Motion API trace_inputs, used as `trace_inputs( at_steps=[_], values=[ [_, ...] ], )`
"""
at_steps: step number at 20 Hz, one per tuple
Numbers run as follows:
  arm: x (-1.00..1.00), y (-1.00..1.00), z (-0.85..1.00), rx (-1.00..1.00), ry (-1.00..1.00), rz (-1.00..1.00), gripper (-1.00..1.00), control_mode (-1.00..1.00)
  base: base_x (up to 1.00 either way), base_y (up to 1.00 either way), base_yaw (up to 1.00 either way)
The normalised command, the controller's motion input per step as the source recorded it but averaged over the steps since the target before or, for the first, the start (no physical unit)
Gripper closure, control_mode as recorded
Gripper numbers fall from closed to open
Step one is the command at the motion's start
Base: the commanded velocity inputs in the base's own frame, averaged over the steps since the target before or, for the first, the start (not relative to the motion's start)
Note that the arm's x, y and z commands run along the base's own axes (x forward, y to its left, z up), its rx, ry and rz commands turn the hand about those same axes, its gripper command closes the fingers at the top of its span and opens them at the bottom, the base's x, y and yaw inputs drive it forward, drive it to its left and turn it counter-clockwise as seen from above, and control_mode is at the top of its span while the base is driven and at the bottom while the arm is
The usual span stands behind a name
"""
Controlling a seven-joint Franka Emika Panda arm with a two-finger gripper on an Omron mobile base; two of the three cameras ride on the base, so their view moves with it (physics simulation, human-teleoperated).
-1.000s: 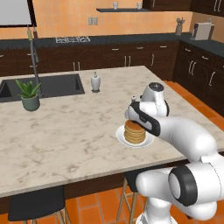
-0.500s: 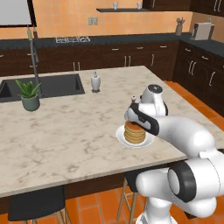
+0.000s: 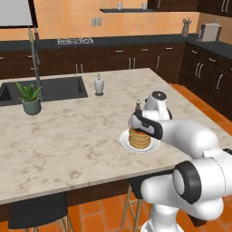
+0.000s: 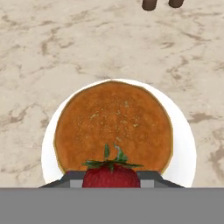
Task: Take the strawberry from the fridge and place it on top of the pancake, located on the dining counter.
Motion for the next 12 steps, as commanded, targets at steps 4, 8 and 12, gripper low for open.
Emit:
trace_inputs(
  at_steps=[4, 8, 12],
  values=[
    [0.17, 0.00, -0.14, 0.00, 0.00, 0.00, 1.00, -1.00, 0.00, 0.00, 0.00],
    [0.23, 0.00, -0.12, 0.00, 0.00, 0.00, 1.00, -1.00, 0.00, 0.00, 0.00],
    [0.04, 0.00, -0.11, 0.00, 0.00, 0.00, 1.00, -1.00, 0.00, 0.00, 0.00]
  ],
)
